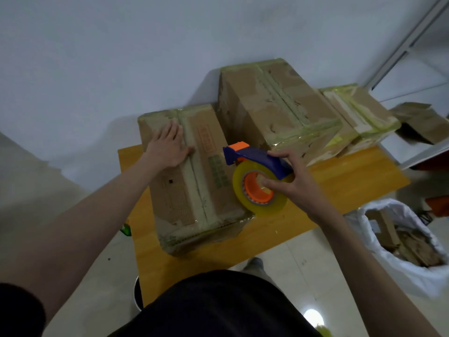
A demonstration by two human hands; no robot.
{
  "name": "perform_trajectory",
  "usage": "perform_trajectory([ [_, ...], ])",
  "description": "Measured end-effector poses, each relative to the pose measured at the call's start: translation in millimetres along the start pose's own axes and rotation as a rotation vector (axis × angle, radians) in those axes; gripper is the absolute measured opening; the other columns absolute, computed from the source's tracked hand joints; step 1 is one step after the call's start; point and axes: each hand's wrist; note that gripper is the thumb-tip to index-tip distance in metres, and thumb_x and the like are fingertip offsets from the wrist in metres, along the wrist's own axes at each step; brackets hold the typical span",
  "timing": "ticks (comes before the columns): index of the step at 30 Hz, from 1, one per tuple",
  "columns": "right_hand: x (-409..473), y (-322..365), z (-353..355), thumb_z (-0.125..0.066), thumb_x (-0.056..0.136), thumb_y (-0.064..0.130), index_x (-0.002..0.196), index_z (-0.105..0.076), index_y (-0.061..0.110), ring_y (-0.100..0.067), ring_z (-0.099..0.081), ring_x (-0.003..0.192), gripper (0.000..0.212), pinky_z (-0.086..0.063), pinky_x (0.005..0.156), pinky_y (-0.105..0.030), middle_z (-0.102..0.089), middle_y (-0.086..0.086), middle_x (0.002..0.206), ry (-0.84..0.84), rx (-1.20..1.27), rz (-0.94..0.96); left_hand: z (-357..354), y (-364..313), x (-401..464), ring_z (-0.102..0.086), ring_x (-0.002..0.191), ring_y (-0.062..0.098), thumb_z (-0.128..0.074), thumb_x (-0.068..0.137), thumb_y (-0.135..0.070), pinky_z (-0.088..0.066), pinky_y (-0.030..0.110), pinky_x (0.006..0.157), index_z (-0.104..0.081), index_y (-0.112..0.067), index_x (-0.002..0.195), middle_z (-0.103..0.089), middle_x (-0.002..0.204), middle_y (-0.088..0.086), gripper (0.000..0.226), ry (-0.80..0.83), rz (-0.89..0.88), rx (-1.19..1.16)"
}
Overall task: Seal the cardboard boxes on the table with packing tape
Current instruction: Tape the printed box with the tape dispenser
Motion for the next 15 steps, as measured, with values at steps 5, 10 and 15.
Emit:
perform_trajectory([
  [5,-1.2,-1.7,-0.3,-0.083,0.083,0.009,0.126,-0.052,0.024,-0.006,-0.06,0.111,0.055,-0.051,0.089,-0.024,-0.056,0.023,0.121,-0.009,-0.038,0.0,11.1,22.4,29.5,0.001,0.155,0.026,-0.03,0.099,-0.065,-0.006,0.052,0.123,-0.001,-0.017,0.161,0.006,0.169,0.003,0.083,-0.039,0.049,-0.061],
  [10,-3.1,2.3,-4.1,-0.079,0.084,0.001,0.127,-0.051,0.02,-0.003,-0.061,0.11,0.055,-0.053,0.091,-0.024,-0.056,0.032,0.117,-0.023,0.0,-0.02,23.8,26.0,52.1,-0.028,0.141,0.044,-0.047,0.102,-0.04,-0.02,0.058,0.117,-0.023,-0.008,0.155,-0.029,0.156,0.021,0.067,-0.212,-0.007,-0.162],
  [15,-3.0,4.6,-4.3,-0.079,0.085,0.0,0.126,-0.052,0.02,-0.008,-0.062,0.112,0.053,-0.055,0.091,-0.028,-0.059,0.016,0.125,-0.075,0.061,-0.071,13.9,26.2,71.1,-0.032,0.131,0.047,-0.039,0.104,-0.021,-0.02,0.067,0.112,-0.046,-0.007,0.139,-0.045,0.139,0.021,0.039,-0.297,0.065,-0.134],
])
Point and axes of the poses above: each hand's wrist, its own x-axis towards the middle knuckle, its own z-axis out of the back of the hand, y = z × x
